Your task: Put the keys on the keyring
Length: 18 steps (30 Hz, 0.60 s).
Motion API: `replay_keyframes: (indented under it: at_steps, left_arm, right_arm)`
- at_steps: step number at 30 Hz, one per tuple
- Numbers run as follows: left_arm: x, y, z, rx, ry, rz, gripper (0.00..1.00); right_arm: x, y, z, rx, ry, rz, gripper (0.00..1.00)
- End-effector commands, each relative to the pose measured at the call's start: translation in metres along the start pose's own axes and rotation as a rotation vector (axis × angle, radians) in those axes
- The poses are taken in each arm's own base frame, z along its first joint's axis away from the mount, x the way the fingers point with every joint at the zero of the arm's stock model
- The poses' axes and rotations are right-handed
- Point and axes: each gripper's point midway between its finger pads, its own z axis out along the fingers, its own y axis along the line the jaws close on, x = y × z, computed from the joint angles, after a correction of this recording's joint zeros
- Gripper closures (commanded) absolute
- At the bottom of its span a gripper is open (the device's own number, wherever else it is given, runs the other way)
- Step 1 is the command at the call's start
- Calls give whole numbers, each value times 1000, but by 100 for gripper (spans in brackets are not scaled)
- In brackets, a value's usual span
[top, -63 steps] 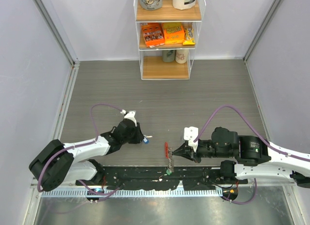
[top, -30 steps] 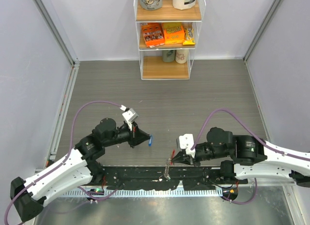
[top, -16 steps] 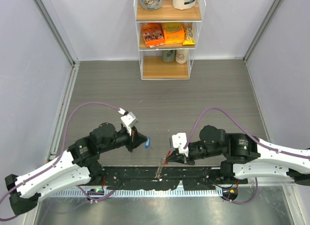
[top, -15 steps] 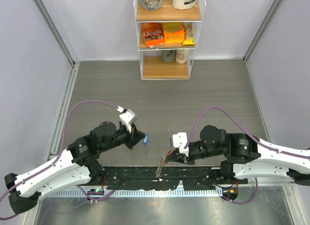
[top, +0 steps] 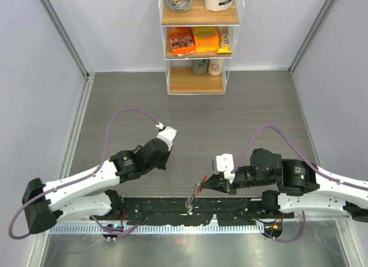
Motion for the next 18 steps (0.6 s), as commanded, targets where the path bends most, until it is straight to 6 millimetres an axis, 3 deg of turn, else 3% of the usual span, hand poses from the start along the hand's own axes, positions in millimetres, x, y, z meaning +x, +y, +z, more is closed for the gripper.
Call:
replay_keyframes:
  at_steps: [1, 2, 4, 8, 13, 18]
  left_arm:
    - [-56, 0, -29, 83, -211, -151, 100]
    - [-57, -1, -32, 130, -196, -194, 100]
    - [-63, -37, -41, 321, -203, -179, 100]
    - [-57, -30, -38, 254, -171, -138, 100]
    - [-64, -68, -61, 524, -259, -76, 100]
    - [-65, -93, -92, 714, -307, 16, 100]
  right_arm:
    - [-18, -2, -9, 26, -86, 0, 94]
    - [-18, -3, -8, 32, -85, -1, 94]
    - [-18, -2, -7, 24, -84, -9, 94]
    - [-19, 1, -2, -3, -82, -11, 94]
    - [-16, 5, -2, -26, -65, -20, 94]
    - [-12, 15, -1, -95, -14, -38, 95]
